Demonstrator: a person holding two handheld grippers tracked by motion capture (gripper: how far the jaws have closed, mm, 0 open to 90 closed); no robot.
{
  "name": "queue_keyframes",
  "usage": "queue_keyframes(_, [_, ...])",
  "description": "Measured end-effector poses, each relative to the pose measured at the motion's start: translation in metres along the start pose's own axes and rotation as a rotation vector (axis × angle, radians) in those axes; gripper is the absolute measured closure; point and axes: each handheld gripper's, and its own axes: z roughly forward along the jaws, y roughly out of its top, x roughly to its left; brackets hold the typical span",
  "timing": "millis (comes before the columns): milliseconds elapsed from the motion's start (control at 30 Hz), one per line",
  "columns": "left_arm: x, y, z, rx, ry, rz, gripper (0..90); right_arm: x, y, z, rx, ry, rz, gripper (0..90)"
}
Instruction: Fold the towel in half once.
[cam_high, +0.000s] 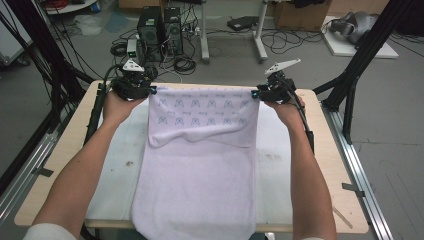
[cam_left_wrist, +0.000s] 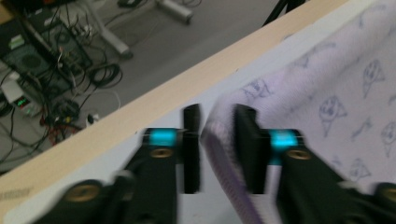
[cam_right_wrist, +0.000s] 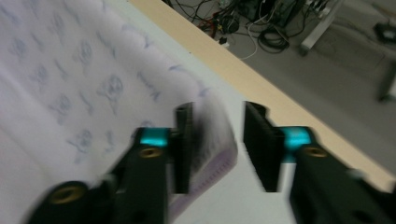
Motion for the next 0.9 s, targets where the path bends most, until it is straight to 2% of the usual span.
queue_keyframes(133, [0.001, -0.024, 0.0, 0.016, -0.012, -0.012, 57.4, 0.006, -0.024, 0.011, 0.043, 0.04, 0.017, 54.9])
queue_keyframes(200, [-0.001, -0.036, -0.002, 0.029, -0.029, -0.009, 56.8, 0.013, -0.036, 0.01, 0.041, 0.051, 0.015, 55.1])
queue_keyframes(233, [-0.004, -0.042, -0.004, 0.021, -0.041, -0.011, 56.2, 0.016, -0.042, 0.009, 0.049, 0.061, 0.019, 54.8])
queue_keyframes(267, [-0.008, -0.048, -0.004, 0.023, -0.056, 0.0, 56.2, 0.02, -0.046, 0.008, 0.044, 0.071, 0.011, 54.0])
queue_keyframes(300, [-0.012, -0.054, -0.005, 0.037, -0.064, 0.019, 56.2, 0.024, -0.05, 0.007, 0.063, 0.083, 0.016, 53.3])
queue_keyframes(367, [-0.019, -0.065, -0.007, 0.033, -0.09, 0.033, 55.6, 0.034, -0.058, 0.004, 0.033, 0.093, 0.003, 54.3])
queue_keyframes(433, [-0.027, -0.076, -0.011, 0.03, -0.112, 0.044, 55.7, 0.043, -0.066, 0.005, 0.042, 0.12, -0.009, 55.6])
queue_keyframes(567, [-0.039, -0.099, -0.012, 0.049, -0.159, 0.061, 59.2, 0.059, -0.085, 0.009, 0.044, 0.152, -0.032, 63.2])
queue_keyframes(733, [-0.048, -0.122, -0.009, 0.05, -0.213, 0.047, 63.2, 0.068, -0.106, 0.019, 0.059, 0.189, -0.026, 66.9])
queue_keyframes(900, [-0.053, -0.134, 0.004, 0.081, -0.225, 0.05, 62.6, 0.072, -0.12, 0.032, 0.067, 0.203, -0.014, 64.7])
